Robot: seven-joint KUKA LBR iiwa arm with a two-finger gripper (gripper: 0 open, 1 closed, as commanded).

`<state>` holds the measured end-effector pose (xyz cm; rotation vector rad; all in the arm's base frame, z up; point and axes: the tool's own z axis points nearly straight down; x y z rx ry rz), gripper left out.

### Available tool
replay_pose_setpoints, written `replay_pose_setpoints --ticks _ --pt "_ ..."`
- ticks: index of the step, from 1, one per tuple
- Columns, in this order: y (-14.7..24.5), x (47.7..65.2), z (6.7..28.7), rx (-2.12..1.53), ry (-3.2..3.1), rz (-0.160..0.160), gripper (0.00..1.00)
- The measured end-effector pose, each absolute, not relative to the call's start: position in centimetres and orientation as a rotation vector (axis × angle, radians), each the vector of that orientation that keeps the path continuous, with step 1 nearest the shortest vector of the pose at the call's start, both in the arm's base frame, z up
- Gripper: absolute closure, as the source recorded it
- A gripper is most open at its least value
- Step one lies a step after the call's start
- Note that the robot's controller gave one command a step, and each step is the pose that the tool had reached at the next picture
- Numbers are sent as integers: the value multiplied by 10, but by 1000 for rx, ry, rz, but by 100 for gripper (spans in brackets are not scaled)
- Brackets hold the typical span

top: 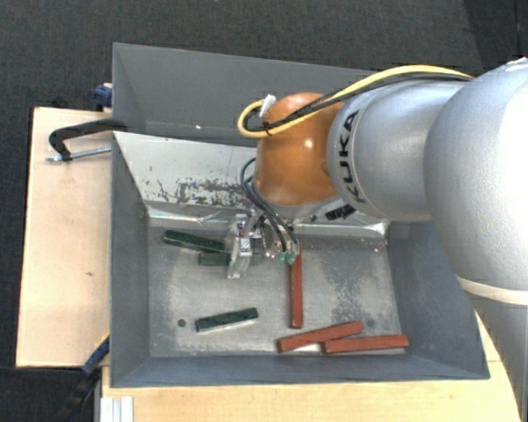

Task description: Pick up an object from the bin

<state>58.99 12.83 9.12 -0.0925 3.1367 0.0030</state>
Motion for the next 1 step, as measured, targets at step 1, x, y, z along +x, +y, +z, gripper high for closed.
replay_pose_setpoints --ticks 1 --pt "113 571 209 -34 3137 3 100"
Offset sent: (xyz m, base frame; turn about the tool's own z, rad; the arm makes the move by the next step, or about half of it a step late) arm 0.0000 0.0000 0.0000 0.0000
